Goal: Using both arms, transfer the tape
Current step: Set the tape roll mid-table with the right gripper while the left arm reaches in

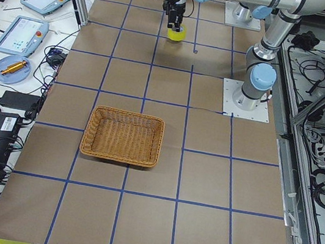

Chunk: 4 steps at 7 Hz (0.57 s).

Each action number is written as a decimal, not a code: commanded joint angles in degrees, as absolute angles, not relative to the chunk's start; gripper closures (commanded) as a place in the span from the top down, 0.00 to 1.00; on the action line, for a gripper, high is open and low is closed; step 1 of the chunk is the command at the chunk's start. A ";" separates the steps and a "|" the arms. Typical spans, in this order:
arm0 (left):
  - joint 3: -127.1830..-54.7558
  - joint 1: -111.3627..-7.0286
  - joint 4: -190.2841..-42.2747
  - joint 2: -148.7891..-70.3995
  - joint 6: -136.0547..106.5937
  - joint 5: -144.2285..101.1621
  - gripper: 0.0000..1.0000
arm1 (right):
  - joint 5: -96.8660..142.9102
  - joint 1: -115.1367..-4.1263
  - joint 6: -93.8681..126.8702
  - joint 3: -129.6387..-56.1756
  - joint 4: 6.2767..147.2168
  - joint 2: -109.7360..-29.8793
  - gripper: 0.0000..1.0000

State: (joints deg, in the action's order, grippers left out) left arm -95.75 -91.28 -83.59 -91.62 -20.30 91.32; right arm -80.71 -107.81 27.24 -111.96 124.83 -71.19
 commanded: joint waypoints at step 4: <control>-106.69 -98.67 -71.05 -99.57 -44.68 79.91 1.00 | -84.87 -106.62 25.93 -108.23 126.57 -72.94 1.00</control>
State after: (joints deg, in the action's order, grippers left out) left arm -104.97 -95.83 -74.67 -97.98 -38.98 82.11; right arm -81.87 -107.49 26.67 -111.13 126.50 -71.93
